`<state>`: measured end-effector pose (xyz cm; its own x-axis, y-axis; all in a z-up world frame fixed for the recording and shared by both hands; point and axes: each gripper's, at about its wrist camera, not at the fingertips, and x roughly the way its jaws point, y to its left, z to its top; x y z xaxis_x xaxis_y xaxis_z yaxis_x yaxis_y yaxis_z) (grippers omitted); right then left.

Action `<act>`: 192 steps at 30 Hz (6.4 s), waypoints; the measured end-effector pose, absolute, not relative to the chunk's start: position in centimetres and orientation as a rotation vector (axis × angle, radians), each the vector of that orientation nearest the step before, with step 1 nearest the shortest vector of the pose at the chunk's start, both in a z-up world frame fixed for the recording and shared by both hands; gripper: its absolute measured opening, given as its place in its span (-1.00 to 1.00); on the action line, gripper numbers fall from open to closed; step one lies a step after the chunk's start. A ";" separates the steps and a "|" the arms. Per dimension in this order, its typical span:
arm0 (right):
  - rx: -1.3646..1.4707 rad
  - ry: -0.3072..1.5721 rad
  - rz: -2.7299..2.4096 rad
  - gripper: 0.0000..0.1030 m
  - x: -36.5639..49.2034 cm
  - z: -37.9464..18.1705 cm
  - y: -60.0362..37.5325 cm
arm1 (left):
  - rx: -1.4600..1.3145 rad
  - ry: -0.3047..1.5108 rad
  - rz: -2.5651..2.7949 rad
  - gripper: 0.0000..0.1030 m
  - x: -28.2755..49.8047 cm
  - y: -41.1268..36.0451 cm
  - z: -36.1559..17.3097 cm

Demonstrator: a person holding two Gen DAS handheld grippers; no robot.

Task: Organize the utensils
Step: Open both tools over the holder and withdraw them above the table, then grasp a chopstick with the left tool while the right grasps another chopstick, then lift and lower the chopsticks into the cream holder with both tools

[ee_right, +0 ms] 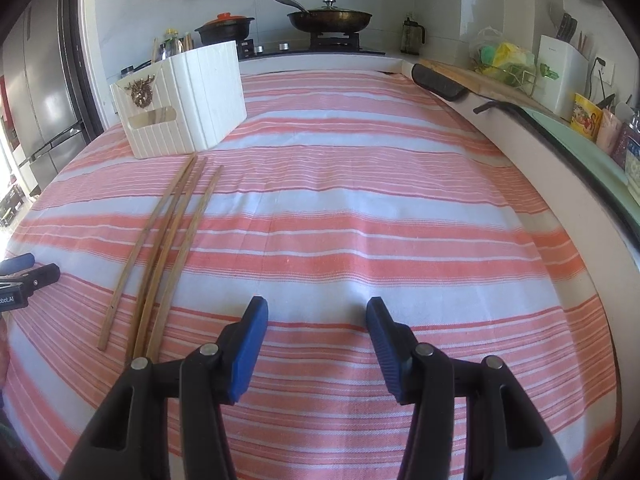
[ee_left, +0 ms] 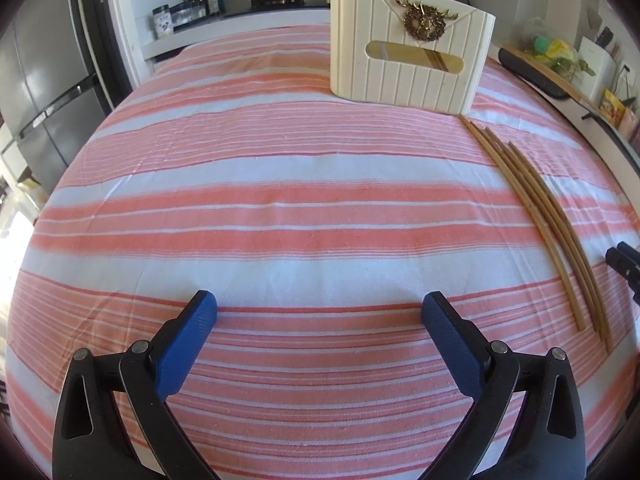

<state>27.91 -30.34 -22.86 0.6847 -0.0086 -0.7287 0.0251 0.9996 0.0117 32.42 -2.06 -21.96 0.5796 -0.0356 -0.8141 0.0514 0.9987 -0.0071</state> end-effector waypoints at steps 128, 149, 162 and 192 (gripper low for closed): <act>-0.157 1.182 0.211 -0.50 38.5 -21.8 -25.6 | 0.156 1.142 -0.263 -0.11 41.0 -2.3 -20.3; -0.005 0.691 0.312 -0.87 33.4 -7.3 -25.3 | -0.060 0.691 -0.269 -0.91 32.9 2.7 -5.9; -0.017 0.459 0.284 -0.87 27.7 -1.5 -24.8 | -0.108 0.511 -0.288 -0.91 29.6 2.6 -1.6; -0.031 0.371 0.318 -0.87 46.8 3.4 -19.6 | -0.185 0.495 -0.243 -0.91 50.8 -1.5 3.2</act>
